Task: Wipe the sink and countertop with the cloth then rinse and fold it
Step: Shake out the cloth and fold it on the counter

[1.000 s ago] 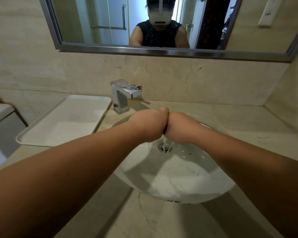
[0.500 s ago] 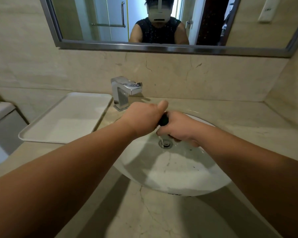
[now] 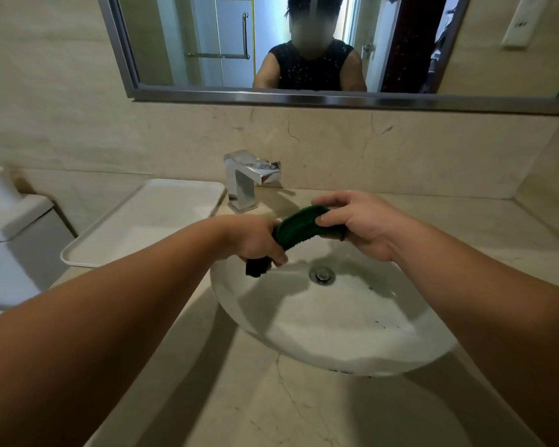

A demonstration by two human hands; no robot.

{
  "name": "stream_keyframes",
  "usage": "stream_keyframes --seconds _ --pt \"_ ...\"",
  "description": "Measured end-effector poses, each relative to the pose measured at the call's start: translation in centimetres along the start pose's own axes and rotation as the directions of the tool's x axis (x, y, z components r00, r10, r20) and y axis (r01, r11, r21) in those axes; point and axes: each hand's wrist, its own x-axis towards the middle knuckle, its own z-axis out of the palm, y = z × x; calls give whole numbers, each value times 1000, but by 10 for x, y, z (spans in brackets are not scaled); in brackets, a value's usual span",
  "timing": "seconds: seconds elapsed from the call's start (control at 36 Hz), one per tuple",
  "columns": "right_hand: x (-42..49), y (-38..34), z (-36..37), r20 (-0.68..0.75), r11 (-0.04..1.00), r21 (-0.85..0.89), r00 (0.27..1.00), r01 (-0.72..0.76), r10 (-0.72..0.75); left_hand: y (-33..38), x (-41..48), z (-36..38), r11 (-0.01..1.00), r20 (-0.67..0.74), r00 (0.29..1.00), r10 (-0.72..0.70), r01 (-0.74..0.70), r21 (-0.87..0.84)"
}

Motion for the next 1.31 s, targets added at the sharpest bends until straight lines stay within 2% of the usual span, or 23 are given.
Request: stream_keyframes --seconds 0.06,0.14,0.28,0.36,0.53,0.61,0.69,0.83,1.0,1.08,1.17,1.25,1.31 --pt "1 -1 5 18 999 -33 999 28 -27 -4 -3 0 999 55 998 -24 27 -42" --pt "0 -7 12 33 994 -83 997 75 -73 -8 -8 -4 964 105 993 45 -15 -267" --pt "2 -19 16 55 983 -147 993 114 -107 -12 -17 -8 825 -36 993 114 -115 -553" --pt "0 -32 17 82 972 -188 988 142 -128 -18 -25 -14 800 -126 985 121 -172 -575" --pt "-6 -59 26 120 906 -362 975 218 -186 -20 -45 -31 852 -232 967 108 -211 -479" --pt "-9 -71 42 158 862 -415 956 291 -247 -15 -59 -40 832 -245 958 147 -254 -493" --pt "-10 -83 58 147 833 -427 937 350 -319 -6 -76 -49 838 -228 948 224 -307 -451" --pt "-14 -103 77 128 830 -383 913 405 -387 -3 -95 -61 853 -351 915 197 -337 -400" --pt "-18 -108 92 179 740 -443 859 506 -480 -16 -125 -79 926 -317 943 103 -207 -316" --pt "-21 -101 100 235 696 -502 856 513 -461 -27 -140 -82 980 -255 967 15 -64 -187" --pt "-25 -86 111 319 693 -539 878 478 -358 -37 -148 -74 998 -282 958 -51 58 16" --pt "-29 -72 121 354 675 -573 883 465 -308 -37 -149 -57 942 -316 948 -33 135 309" --pt "-32 -66 125 380 668 -575 878 472 -292 -37 -148 -46 888 -320 947 23 127 441"
